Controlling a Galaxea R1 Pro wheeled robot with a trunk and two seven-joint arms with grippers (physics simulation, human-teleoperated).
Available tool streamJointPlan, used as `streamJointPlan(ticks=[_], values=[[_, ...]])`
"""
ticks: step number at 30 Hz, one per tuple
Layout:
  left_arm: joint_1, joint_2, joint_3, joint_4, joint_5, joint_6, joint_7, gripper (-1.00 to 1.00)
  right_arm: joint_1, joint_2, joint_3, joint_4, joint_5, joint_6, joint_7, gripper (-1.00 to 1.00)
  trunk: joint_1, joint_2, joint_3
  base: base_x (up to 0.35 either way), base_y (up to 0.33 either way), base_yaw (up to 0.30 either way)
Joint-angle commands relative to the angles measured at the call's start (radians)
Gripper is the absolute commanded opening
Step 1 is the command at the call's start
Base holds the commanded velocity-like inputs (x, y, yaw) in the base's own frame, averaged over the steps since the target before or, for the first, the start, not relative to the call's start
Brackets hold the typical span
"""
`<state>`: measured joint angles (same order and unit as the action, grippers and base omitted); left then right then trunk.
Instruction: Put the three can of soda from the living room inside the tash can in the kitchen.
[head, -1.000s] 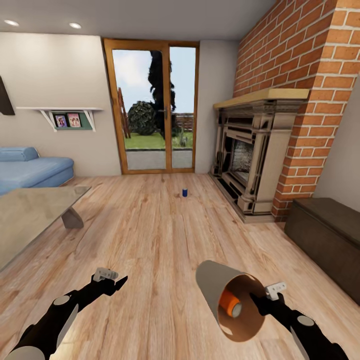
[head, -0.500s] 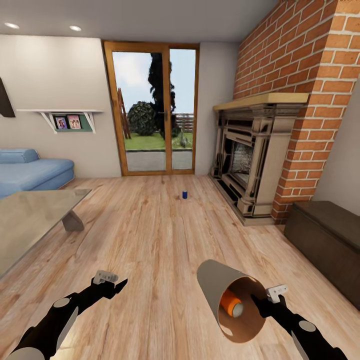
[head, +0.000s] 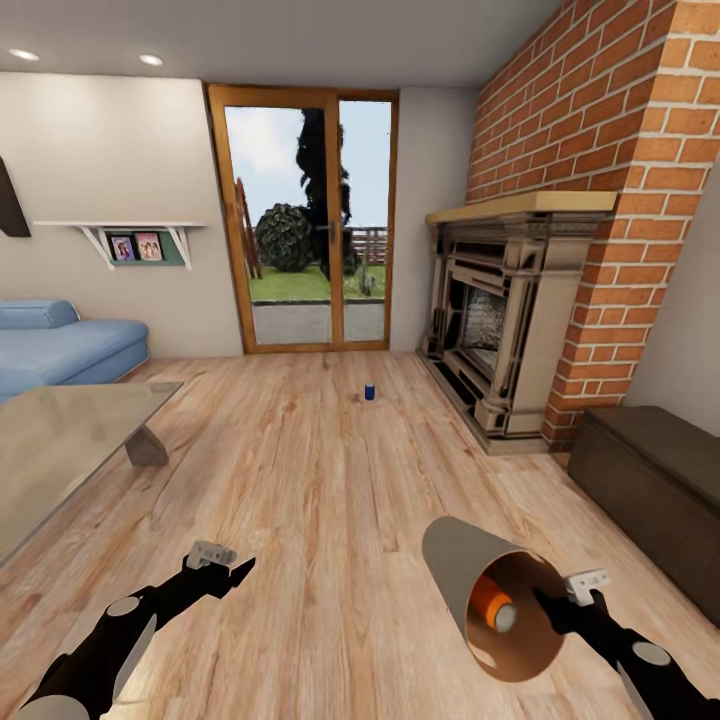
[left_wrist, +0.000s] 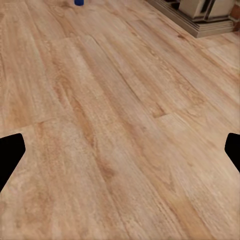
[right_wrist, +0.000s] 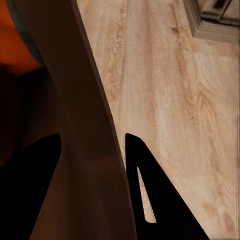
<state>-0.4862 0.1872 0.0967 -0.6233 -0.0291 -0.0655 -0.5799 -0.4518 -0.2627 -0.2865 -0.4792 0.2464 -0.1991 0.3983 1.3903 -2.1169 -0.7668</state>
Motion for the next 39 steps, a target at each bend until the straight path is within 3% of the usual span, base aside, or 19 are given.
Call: streamJointPlan(ticks=[1, 13, 39], values=[[0.0, 0.0, 0.0, 0.0, 0.0, -0.001, 0.0, 1.0, -0.001, -0.003, -0.023, -0.001, -0.008, 0.0, 0.006, -1.0, 0.0, 0.0, 0.0, 0.0, 0.0, 0.0], [0.0, 0.0, 0.0, -0.001, 0.0, -0.001, 0.0, 1.0, -0.001, 0.001, -0.044, 0.002, -0.007, 0.007, 0.011, -1.0, 0.0, 0.0, 0.0, 0.069, 0.0, 0.0], [0.001, -0.003, 0.0, 0.0, -0.002, 0.001, 0.042, 1.0, -0.001, 0.005, -0.049, -0.009, -0.009, 0.006, 0.011, -1.0, 0.0, 0.0, 0.0, 0.314, 0.05, 0.0]])
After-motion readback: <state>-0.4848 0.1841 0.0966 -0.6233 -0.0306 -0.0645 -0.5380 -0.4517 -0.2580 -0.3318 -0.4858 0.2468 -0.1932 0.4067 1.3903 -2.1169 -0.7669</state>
